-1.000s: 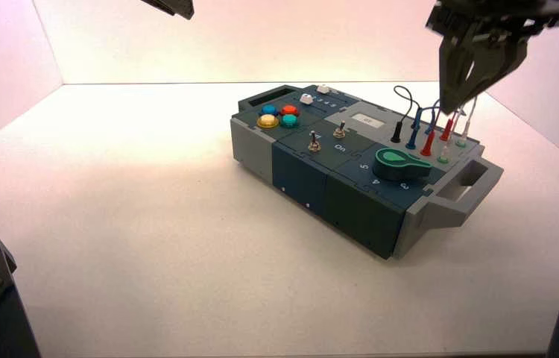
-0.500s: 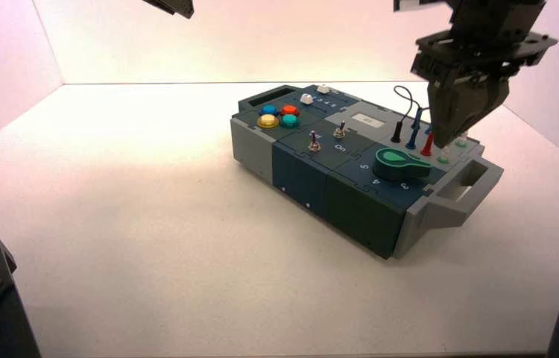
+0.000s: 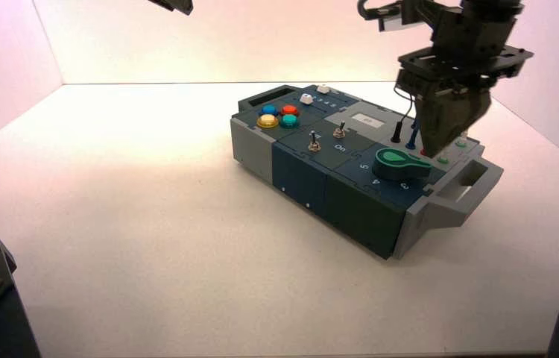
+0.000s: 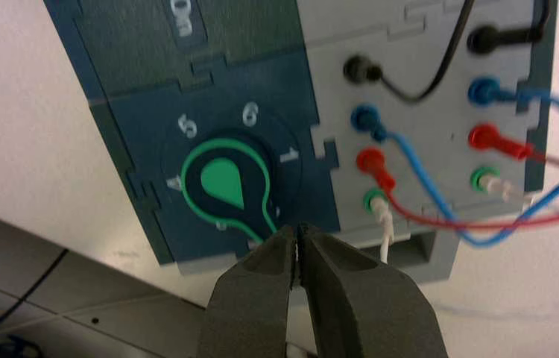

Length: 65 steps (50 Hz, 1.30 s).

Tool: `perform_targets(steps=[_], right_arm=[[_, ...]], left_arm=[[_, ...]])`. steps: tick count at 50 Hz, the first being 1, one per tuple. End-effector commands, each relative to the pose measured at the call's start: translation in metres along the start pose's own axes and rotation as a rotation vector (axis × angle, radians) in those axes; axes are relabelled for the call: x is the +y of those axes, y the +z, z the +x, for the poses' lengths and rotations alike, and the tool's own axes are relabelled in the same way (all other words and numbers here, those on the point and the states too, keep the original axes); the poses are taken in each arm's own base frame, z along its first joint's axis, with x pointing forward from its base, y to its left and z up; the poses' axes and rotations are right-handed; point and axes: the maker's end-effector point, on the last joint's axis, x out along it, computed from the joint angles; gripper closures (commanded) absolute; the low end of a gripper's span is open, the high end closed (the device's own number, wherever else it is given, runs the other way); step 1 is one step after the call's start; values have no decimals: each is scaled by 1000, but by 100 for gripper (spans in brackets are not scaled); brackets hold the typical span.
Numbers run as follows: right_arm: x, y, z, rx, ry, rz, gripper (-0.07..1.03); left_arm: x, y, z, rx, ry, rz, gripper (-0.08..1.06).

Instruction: Turn the knob to position 5.

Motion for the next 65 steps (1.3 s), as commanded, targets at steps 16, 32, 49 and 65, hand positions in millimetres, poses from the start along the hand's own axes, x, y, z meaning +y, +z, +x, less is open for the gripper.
perform_targets(steps=[16,32,49,65], right_arm=[[-12,23,11,5,-3,46,96],[-12,13,14,64,4,50,96],[2,5,15,99,63,33,96],[17,1,12,134,96,8,97]], left_arm=[[2,14,-9,-45,9,7,56],[2,15,-9,-49,10,9,56],[2,17,-10,-54,11,8,56],[2,17,-10,-54,10,6,56]])
